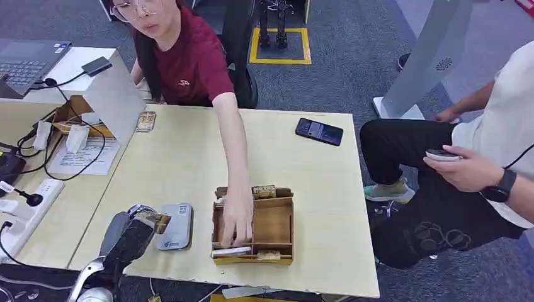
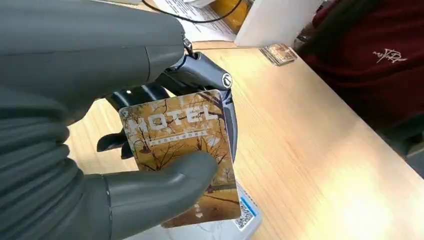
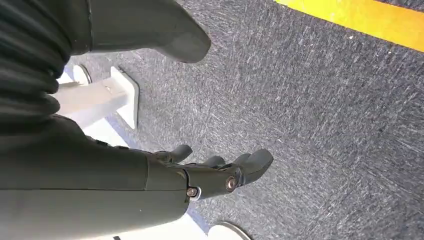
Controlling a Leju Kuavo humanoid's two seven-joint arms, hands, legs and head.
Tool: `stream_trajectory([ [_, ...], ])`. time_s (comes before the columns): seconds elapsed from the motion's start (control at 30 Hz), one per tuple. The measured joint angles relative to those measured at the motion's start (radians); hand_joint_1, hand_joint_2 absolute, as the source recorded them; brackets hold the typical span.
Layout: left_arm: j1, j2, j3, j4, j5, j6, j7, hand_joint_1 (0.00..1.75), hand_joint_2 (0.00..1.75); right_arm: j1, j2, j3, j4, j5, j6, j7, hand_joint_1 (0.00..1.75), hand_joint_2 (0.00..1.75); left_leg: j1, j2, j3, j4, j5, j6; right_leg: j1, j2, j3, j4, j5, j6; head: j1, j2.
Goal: Pass the card to the sensor for recognition and then transmit it.
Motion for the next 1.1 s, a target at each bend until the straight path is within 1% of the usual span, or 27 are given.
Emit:
stream_trajectory([
  [0.27,-0.018,-0.024,-0.007,0.044,0.0,0.0,0.002,1.75,1.75,0.0,0.0,0.003,0.0,0.0,0.0,0.0,0.0,1.75,0.0,0.0,0.0,0.0,0.0,0.0,0.0,0.0,0.0,0.0,0.0,0.0,0.0,0.0],
  [0.37,-0.024,-0.029,-0.007,0.059,0.0,0.001,0.02,1.75,1.75,0.0,0.0,0.004,0.0,0.0,0.0,0.006,0.0,1.75,0.0,0.0,0.0,0.0,0.0,0.0,0.0,0.0,0.0,0.0,0.0,0.0,0.0,0.0],
  [0.67,-0.038,-0.052,-0.007,0.115,-0.011,0.015,0.049,1.75,1.75,0.0,0.0,0.008,0.0,0.0,0.002,0.01,0.0,1.75,0.0,0.0,0.0,0.0,0.0,0.0,0.0,0.0,0.0,0.0,0.0,0.0,0.0,0.0],
  [0.87,-0.045,-0.061,-0.007,0.132,-0.012,0.018,0.052,1.75,1.75,0.0,0.0,0.014,0.0,0.0,0.001,0.01,0.0,1.75,0.0,0.0,0.0,0.0,0.0,0.0,0.0,0.0,0.0,0.0,0.0,0.0,0.0,0.0],
  [1.0,-0.048,-0.066,-0.007,0.14,-0.03,0.022,0.061,1.75,1.75,0.0,0.0,0.021,0.0,0.0,0.002,0.01,0.0,1.75,0.0,0.0,0.0,0.0,0.0,0.0,0.0,0.0,0.0,0.0,0.0,0.0,0.0,0.0],
  [1.1,-0.048,-0.068,-0.007,0.15,-0.071,0.039,0.074,1.75,1.75,0.0,0.0,0.023,0.0,0.0,0.003,0.011,0.0,1.75,0.0,0.0,0.0,0.0,0.0,0.0,0.0,0.0,0.0,0.0,0.0,0.0,0.0,0.0],
])
